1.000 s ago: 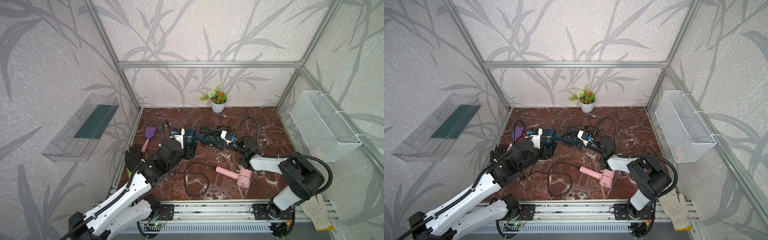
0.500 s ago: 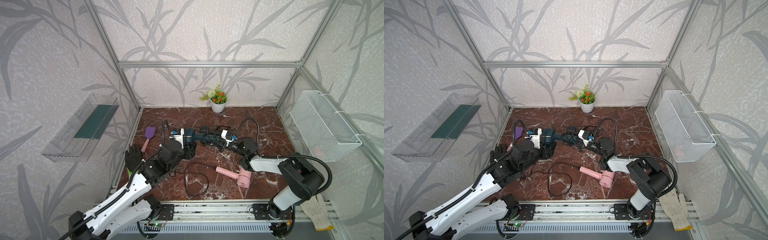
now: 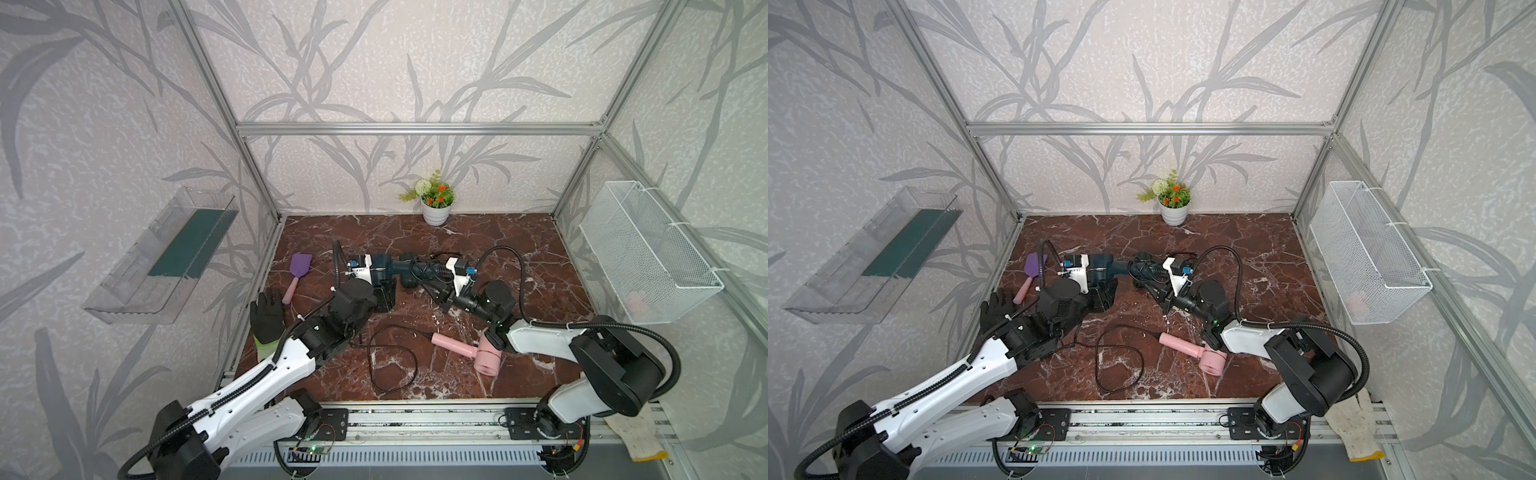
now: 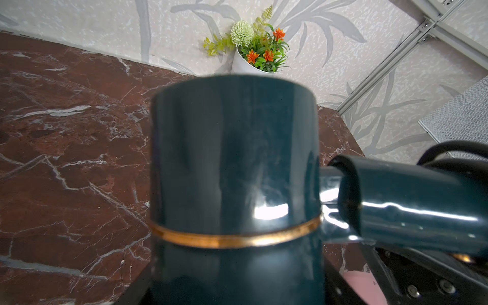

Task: Wrap the cord around the hair dryer
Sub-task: Place the hair dryer at the center of the board.

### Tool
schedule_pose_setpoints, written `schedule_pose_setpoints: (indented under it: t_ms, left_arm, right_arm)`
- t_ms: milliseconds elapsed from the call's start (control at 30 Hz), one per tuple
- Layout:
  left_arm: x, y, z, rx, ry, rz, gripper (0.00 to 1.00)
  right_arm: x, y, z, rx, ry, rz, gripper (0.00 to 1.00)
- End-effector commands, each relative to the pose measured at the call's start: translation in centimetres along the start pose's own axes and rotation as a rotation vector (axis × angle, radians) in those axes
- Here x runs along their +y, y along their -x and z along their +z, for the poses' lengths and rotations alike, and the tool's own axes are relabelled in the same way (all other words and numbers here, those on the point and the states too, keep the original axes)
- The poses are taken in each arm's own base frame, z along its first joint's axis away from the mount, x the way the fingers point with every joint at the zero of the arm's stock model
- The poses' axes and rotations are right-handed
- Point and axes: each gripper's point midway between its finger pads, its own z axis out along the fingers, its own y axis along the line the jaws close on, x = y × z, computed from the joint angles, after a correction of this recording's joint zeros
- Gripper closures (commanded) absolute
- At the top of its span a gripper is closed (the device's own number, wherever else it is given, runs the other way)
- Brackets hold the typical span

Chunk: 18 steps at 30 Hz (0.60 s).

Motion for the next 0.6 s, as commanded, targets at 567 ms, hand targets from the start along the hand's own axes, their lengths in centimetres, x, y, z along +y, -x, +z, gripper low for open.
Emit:
schedule_pose_setpoints:
  t_ms: [567]
  left_arm:
    - [3.7, -6.6, 4.7, -0.022, 0.345, 0.000, 1.00]
  right_arm:
    - [-2.8, -9.9, -5.7, 0.363, -0.384, 0.401, 1.00]
